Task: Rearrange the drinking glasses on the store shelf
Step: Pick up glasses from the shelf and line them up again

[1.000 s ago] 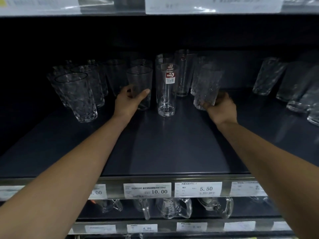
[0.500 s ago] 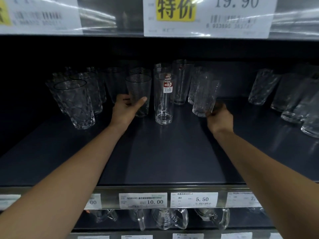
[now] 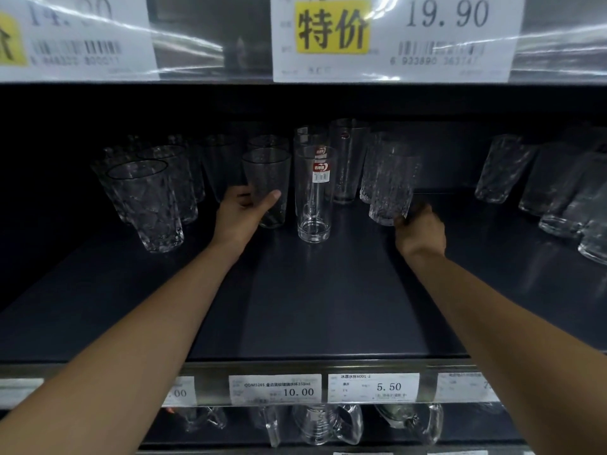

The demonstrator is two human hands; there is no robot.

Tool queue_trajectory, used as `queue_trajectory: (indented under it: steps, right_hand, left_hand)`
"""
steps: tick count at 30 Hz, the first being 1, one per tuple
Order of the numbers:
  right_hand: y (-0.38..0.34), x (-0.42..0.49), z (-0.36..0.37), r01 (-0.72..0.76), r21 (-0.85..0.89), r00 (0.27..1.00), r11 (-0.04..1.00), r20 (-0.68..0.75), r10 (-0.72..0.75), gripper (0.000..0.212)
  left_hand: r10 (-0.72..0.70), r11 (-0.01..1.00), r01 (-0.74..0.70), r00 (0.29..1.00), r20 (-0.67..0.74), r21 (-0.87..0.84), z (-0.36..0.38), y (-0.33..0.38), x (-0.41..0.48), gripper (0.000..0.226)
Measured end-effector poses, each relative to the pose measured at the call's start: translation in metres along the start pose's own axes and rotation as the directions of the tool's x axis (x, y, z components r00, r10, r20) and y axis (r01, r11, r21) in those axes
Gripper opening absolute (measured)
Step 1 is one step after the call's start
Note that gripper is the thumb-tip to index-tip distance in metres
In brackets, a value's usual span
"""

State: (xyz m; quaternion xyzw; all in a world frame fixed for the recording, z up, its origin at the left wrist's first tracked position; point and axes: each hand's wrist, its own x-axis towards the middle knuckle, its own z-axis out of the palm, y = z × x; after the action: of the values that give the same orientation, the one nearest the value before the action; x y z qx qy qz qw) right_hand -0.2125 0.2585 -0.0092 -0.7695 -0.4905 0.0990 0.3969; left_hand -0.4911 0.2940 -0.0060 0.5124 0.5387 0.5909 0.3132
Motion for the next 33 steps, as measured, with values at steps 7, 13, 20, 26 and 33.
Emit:
queue_trajectory:
  steps: [7,13,20,26,33]
  right_hand:
    - [-0.0003,0.003,0.003,-0.019,-0.068,1.0,0.998,-0.014,0.018,0.044]
    - [-0.0001,0.0042,0.0048,-0.017,-0.094,1.0,0.995,-0.022,0.015,0.046]
    - [0.0008,0.0056,0.0054,-0.019,-0.078,1.0,0.997,-0.025,0.017,0.044]
    - [0.0022,0.0052,0.0057,-0.017,-0.067,0.999,0.998,-0.029,0.015,0.041]
    - [0.0027,0.0059,0.0066,-0.018,-0.068,0.999,0.998,-0.036,0.015,0.041]
  left_hand:
    - [-0.013,1.0,0.013,1.0,0.016,0.002,-0.0013,0.0011,-0.0006,0.053]
    - [-0.04,0.999,0.039,0.999,0.03,0.029,-0.0033,-0.0003,0.0012,0.06]
    - [-0.067,0.998,0.067,0.996,0.052,0.004,-0.0069,0.0025,-0.0013,0.083]
    - [-0.07,0.997,0.072,0.995,0.065,-0.03,-0.0086,0.0017,0.0001,0.092]
    - [-0.077,0.996,0.079,0.994,0.075,-0.037,-0.0094,0.0053,-0.0025,0.084]
